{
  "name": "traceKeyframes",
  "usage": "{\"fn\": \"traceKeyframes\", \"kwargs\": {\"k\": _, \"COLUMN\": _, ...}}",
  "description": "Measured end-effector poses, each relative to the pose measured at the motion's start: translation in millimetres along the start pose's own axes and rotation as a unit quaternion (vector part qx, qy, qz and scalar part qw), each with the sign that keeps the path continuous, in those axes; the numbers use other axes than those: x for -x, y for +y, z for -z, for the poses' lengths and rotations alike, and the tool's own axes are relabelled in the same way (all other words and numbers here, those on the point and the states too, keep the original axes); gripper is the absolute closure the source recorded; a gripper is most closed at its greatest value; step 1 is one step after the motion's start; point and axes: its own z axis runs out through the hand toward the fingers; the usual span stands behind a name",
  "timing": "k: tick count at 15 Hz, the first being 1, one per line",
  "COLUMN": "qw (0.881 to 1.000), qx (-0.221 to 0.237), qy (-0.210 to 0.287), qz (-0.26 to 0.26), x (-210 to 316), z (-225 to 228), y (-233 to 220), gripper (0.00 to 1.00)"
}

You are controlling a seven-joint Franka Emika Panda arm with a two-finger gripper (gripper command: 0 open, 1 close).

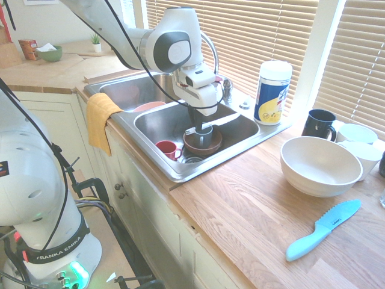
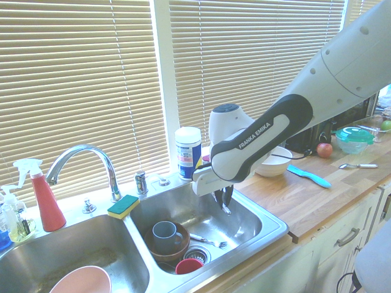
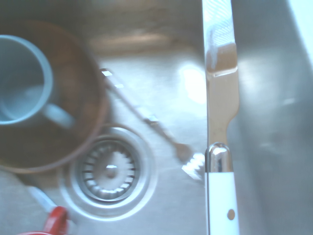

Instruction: Put the knife into the sink

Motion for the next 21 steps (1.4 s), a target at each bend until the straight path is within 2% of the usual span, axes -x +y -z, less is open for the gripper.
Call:
{"fn": "traceKeyframes", "kwargs": {"k": 6, "qw": 1.000, "qx": 0.001, "qy": -0.027, "qz": -0.007, "x": 40.5, "z": -62.0, "y": -15.6, "gripper": 1.00}}
{"fn": "traceKeyframes", "kwargs": {"k": 13, "qw": 0.999, "qx": 0.017, "qy": -0.040, "qz": -0.017, "x": 35.3, "z": -125.3, "y": -5.9, "gripper": 1.00}}
{"fn": "traceKeyframes", "kwargs": {"k": 19, "qw": 0.999, "qx": 0.022, "qy": -0.044, "qz": -0.022, "x": 28.3, "z": -162.0, "y": -22.7, "gripper": 1.00}}
{"fn": "traceKeyframes", "kwargs": {"k": 20, "qw": 0.998, "qx": 0.024, "qy": -0.046, "qz": -0.022, "x": 26.3, "z": -166.3, "y": -23.5, "gripper": 0.00}}
{"fn": "traceKeyframes", "kwargs": {"k": 21, "qw": 0.998, "qx": 0.026, "qy": -0.047, "qz": -0.023, "x": 23.7, "z": -170.0, "y": -22.6, "gripper": 0.00}}
